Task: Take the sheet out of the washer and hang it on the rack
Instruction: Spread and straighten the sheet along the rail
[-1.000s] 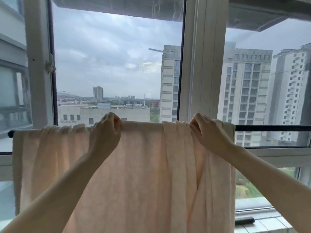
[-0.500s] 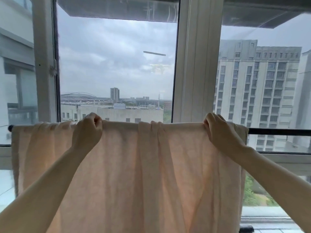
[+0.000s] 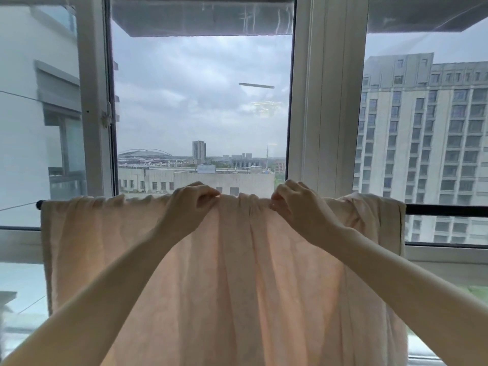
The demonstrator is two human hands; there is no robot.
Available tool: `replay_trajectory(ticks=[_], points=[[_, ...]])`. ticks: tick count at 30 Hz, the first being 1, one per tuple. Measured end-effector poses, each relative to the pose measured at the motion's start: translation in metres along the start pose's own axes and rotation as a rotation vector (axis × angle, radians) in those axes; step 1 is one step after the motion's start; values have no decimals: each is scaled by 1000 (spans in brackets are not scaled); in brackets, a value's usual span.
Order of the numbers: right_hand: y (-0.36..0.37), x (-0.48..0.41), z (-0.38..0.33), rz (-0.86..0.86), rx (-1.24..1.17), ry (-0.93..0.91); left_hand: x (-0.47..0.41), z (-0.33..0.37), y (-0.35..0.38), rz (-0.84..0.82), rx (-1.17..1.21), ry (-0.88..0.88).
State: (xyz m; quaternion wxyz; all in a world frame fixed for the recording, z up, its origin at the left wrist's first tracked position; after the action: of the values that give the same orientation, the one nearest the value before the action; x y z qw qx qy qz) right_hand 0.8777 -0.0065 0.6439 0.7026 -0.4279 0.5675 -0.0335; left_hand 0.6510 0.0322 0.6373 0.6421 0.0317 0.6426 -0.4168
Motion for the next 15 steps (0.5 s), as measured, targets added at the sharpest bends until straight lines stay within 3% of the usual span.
replay_trajectory(ticks=[3,7,15], points=[[-3,-2,1,39,12,-31,1,-5,-1,-33,2,26],[-13,3,14,52,213,-30,0,-5,-1,-46,14,21],[-67,38,81,95,462,328,-16,-1,10,-36,-6,-23]])
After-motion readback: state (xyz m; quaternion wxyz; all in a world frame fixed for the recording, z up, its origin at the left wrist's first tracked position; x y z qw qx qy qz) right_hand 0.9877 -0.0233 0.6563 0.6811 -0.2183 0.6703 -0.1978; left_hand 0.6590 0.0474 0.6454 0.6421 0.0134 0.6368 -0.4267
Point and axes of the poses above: each hand's wrist, its own x-axis away from the middle knuckle, its own y-axis out of the palm, z = x × y, the point moved 7 cm from there along -x, towards the middle knuckle, and after that the axes turned 6 degrees about -x, right-handed, at the moved point
